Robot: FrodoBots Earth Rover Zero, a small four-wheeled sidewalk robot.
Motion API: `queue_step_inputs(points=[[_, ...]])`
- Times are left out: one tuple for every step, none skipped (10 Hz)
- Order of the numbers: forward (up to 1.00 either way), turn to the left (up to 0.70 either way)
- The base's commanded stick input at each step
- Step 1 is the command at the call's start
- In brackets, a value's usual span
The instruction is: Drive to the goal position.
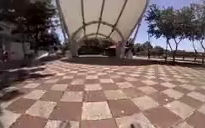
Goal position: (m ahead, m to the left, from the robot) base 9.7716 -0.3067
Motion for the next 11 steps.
queue_step_inputs(points=[[0.7, 0.0], [0.7, 0.0], [0.7, 0.0], [0.7, 0.0], [0.7, 0.0], [0.7, 0.0], [0.7, 0.0], [0.7, 0.0], [0.7, 0.0], [0.7, 0.0], [0.7, 0.0]])
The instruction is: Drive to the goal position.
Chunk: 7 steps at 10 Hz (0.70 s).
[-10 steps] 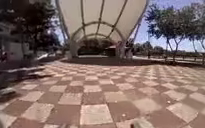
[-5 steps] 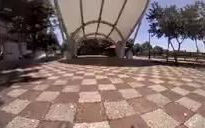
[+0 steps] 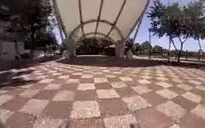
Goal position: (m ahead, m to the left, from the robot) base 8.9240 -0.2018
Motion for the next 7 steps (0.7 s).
queue_step_inputs(points=[[0.7, 0.0], [0.7, 0.0], [0.7, 0.0], [0.7, 0.08], [0.7, 0.27], [0.7, 0.27], [0.7, 0.03]])
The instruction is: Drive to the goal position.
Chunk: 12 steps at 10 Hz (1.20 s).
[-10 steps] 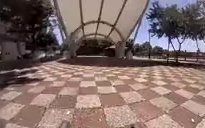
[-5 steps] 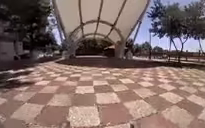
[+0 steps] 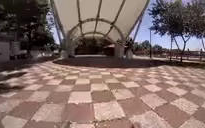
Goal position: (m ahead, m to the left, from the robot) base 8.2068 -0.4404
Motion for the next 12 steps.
queue_step_inputs(points=[[0.7, 0.0], [0.7, 0.0], [0.7, 0.0], [0.7, 0.0], [0.7, 0.0], [0.7, 0.0], [0.7, 0.0], [0.7, 0.0], [0.7, 0.0], [0.7, 0.0], [0.7, 0.0], [0.7, 0.0]])
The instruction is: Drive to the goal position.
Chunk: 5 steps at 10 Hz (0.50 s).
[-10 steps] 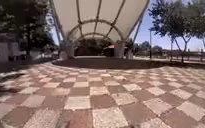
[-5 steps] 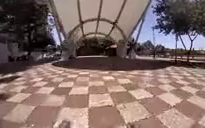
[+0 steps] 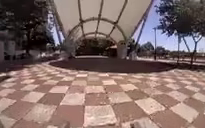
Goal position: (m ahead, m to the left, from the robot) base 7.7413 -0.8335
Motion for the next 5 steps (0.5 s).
queue_step_inputs(points=[[0.7, 0.0], [0.7, 0.0], [0.7, 0.0], [0.7, 0.0], [0.7, 0.0]])
